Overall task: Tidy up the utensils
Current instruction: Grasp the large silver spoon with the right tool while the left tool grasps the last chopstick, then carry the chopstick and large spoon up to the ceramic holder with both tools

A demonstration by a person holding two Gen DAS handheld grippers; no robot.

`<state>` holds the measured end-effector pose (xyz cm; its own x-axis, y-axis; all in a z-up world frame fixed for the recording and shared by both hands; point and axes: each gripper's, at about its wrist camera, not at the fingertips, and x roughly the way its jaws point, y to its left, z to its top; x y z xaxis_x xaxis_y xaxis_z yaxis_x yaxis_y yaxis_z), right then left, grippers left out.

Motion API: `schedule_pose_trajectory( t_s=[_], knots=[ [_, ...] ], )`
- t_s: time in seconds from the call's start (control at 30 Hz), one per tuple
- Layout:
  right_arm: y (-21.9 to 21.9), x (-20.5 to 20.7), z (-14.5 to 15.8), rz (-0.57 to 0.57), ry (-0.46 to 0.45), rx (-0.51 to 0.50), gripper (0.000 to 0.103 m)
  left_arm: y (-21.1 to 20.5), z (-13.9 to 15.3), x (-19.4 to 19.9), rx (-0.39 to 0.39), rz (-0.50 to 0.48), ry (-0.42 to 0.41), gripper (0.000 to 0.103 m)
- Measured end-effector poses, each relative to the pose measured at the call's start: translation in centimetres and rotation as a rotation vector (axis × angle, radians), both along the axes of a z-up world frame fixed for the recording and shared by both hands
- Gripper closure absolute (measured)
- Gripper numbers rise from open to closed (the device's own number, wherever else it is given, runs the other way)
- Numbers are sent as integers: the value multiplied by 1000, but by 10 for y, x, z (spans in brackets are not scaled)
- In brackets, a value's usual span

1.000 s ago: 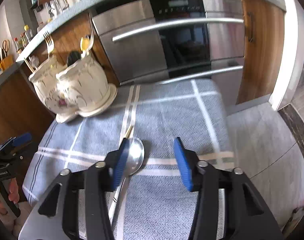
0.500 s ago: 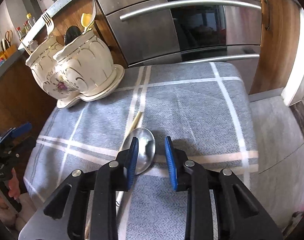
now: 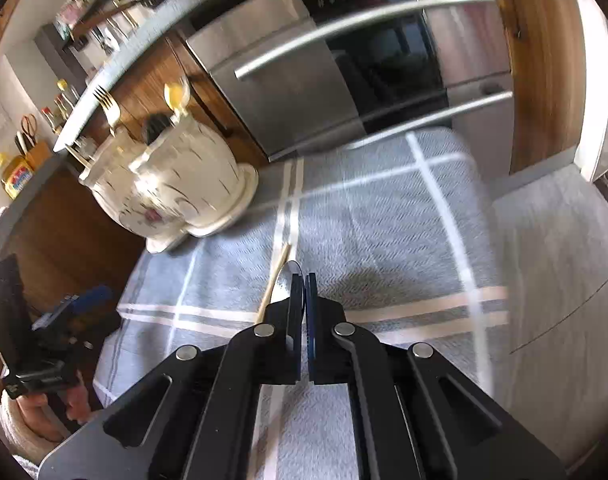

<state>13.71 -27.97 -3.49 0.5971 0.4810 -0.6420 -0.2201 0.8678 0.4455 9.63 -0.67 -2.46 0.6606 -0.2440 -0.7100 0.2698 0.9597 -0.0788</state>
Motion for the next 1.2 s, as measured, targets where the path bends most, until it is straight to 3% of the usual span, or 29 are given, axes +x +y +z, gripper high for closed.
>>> schedule_pose_trajectory(
  t_s=[0.17,0.47,0.5,0.63,0.83,0.87,0.93,0.97,1.07,1.2],
  knots=[
    [-22,-22,17,-41,-56,27,101,-37,-3,-8,13,-108,22,16],
    [-53,-43,35,-100,-105,90,101,-95,-21,-9,38,-246,127,54],
    [-55,-44,37,-102,-110,90,101,-98,-22,-9,44,-253,132,61],
    [-56,-46,38,-98,-117,96,101,-114,-30,-8,98,-277,163,71],
    [-54,-49,39,-93,-127,84,101,-128,-37,-7,187,-283,152,73],
    [-53,-50,40,-92,-128,86,101,-128,-37,-6,183,-280,158,76],
    [-53,-51,41,-89,-131,85,101,-128,-37,-3,203,-275,163,94],
    [-52,-52,41,-87,-133,86,101,-128,-37,-2,214,-285,164,94],
    [-50,-54,43,-85,-139,82,101,-122,-35,-2,186,-306,168,96],
    [-48,-55,46,-90,-146,80,101,-104,-33,1,94,-310,169,98]
  ],
)
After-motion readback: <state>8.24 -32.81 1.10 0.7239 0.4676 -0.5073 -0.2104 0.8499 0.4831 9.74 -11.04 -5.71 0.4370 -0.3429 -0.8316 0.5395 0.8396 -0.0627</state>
